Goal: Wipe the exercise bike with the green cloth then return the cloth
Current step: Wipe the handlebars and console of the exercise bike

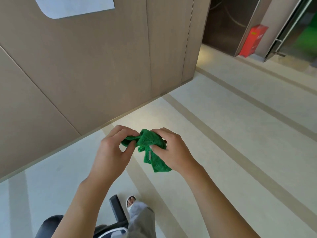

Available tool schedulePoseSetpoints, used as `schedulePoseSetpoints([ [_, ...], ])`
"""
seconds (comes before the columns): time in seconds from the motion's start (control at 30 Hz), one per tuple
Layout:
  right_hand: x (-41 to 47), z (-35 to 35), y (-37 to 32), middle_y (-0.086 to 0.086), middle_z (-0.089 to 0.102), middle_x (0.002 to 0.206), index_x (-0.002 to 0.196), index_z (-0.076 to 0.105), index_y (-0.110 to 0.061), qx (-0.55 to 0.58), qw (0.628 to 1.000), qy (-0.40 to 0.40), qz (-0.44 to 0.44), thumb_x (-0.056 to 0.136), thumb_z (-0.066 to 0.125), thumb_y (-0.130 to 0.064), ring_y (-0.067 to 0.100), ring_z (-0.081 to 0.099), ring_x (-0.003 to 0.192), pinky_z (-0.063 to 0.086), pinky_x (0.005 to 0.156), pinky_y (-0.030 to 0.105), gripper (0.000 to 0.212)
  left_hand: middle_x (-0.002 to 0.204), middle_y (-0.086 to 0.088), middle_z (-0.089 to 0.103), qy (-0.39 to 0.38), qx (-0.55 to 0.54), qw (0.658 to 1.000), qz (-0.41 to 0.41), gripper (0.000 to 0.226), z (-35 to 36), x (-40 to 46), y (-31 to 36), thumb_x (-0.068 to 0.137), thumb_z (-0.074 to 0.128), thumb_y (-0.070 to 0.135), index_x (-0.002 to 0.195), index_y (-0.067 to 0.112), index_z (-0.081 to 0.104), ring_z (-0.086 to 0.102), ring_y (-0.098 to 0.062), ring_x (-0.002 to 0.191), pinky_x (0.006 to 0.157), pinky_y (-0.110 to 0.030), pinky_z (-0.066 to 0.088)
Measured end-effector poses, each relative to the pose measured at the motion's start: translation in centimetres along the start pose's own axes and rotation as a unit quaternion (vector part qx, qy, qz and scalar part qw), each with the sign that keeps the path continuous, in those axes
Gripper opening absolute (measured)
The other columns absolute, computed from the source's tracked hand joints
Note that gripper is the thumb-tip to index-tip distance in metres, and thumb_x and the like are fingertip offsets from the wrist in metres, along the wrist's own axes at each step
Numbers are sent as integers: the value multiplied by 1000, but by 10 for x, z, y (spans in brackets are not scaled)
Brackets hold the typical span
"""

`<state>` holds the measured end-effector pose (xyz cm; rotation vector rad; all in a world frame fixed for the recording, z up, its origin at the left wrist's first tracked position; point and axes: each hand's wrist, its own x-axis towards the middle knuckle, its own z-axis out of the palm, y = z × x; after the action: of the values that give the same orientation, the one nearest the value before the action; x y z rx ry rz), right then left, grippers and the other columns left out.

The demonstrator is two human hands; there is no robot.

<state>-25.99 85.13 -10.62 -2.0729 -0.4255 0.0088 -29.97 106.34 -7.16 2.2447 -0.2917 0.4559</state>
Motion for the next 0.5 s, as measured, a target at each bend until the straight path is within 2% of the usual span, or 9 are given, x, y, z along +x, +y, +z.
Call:
schedulePoseSetpoints([
  [0.07,31,1,1,-16,68,114,124,70,-25,-1,1000,4,4,92,71,-14,9,66,106,55,92,33,34,105,12,68,8,-5,1000,-1,34,-3,26,-19,87,75,-10,107,18,77,66,-8,100,85,-10,47],
  [0.17,85,10,-6,-17,68,114,123,70,-28,-11,1000,-2,1,92,70,-14,9,66,106,55,92,35,34,107,14,68,24,-12,999,-22,34,-21,66,-53,89,74,-7,106,22,77,66,-13,103,85,-21,52],
  [0.3,159,29,-22,-19,68,114,121,69,-31,-13,1000,-21,-4,92,69,-13,9,66,106,55,92,34,35,106,15,68,40,-21,998,-42,33,-55,119,-98,90,76,0,103,30,75,66,-11,104,84,-17,51],
  [0.33,177,33,-26,-19,67,115,122,69,-30,-10,1000,-20,-8,92,69,-12,8,66,107,55,93,34,35,107,15,68,39,-25,998,-45,33,-62,133,-108,90,77,1,104,31,74,67,-12,103,85,-20,52],
  [0.43,227,48,-38,-19,68,116,124,69,-32,2,1000,-20,-10,93,66,-12,8,66,109,55,93,33,36,110,16,66,23,-38,997,-55,40,-81,169,-138,89,79,6,116,35,70,69,-14,104,86,-34,58],
  [0.5,256,60,-44,-18,68,114,121,68,-37,11,999,-32,-12,93,63,-13,9,66,107,56,91,34,37,112,17,64,11,-47,997,-61,47,-90,186,-155,88,80,10,123,39,67,68,-13,107,86,-34,59],
])
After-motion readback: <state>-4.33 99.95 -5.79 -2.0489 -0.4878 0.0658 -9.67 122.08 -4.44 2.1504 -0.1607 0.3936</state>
